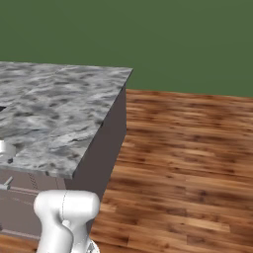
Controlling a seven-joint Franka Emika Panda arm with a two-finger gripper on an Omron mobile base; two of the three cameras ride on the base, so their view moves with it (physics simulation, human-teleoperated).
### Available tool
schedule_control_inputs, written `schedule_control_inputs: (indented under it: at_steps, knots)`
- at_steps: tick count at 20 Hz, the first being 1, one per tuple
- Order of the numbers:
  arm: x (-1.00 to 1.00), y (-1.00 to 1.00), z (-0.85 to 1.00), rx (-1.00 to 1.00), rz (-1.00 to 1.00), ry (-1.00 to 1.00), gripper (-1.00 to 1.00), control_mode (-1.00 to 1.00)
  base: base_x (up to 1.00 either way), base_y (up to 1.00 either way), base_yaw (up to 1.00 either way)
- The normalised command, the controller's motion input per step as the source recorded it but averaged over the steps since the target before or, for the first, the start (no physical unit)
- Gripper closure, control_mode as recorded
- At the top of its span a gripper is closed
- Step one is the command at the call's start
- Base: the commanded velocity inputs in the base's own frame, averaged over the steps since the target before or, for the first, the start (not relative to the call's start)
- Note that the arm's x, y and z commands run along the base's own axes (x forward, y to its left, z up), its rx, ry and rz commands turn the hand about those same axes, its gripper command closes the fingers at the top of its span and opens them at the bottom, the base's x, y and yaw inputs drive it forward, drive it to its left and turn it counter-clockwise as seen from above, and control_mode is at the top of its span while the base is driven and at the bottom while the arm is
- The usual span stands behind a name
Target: Take the tongs from the drawer on the left and place them on the dining counter next to the tray containing the kebab skewer.
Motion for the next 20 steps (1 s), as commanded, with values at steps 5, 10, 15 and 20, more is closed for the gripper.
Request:
schedule_control_inputs:
  at_steps: [5, 10, 15, 20]
  knots:
    - [-0.52, 1.00, -0.36, -0.23, 0.05, -0.11, -1.00, -1.00, 0.00, 0.00, 0.00]
    - [-0.17, 0.75, -0.43, -0.23, 0.05, -0.05, -1.00, -1.00, 0.00, 0.00, 0.00]
    - [0.00, 0.57, -0.50, -0.30, 0.09, -0.02, -1.00, -1.00, 0.00, 0.00, 0.00]
    - [0.00, 0.57, -0.55, -0.22, 0.14, -0.07, -1.00, -1.00, 0.00, 0.00, 0.00]
